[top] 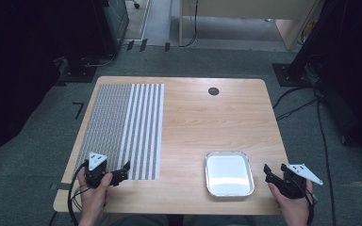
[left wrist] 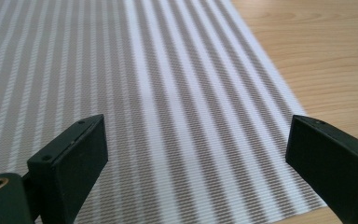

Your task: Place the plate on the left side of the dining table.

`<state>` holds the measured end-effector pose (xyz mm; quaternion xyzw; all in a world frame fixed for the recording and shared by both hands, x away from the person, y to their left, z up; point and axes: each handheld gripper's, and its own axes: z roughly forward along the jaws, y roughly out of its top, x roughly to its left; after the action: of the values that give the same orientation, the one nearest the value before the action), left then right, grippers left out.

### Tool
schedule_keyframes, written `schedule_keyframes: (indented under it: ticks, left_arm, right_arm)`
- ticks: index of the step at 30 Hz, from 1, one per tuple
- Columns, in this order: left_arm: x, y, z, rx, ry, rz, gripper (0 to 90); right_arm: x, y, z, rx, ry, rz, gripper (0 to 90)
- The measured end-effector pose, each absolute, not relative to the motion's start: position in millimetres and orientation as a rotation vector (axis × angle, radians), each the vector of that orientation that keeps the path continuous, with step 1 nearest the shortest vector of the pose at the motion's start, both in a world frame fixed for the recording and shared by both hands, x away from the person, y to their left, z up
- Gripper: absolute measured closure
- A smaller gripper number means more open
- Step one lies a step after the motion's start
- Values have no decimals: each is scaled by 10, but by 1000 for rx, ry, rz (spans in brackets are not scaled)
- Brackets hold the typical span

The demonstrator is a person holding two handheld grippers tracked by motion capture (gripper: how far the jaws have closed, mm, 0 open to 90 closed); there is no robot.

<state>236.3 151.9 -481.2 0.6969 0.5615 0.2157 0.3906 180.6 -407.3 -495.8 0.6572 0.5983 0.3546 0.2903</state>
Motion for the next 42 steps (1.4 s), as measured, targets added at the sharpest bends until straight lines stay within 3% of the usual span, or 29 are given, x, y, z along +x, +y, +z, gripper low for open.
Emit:
schedule_keyframes:
  ticks: [18, 23, 27, 42]
  left_arm:
    - [2542, 461, -4739, 1866, 1277, 455, 66]
    - [2581, 266, -4718, 1878, 1257, 436, 67]
    - [2587, 112, -4702, 1877, 1244, 440, 130]
    - [2639, -295, -4702, 1912, 1191, 387, 152]
  right_arm:
    - [1758, -3973, -4892, 1727, 1593, 961, 349]
    - [1754, -3969, -4884, 1735, 1607, 999, 392]
    - [1737, -3945, -4867, 1721, 1591, 1022, 418]
    - [1723, -3870, -4870, 1731, 1618, 1075, 502]
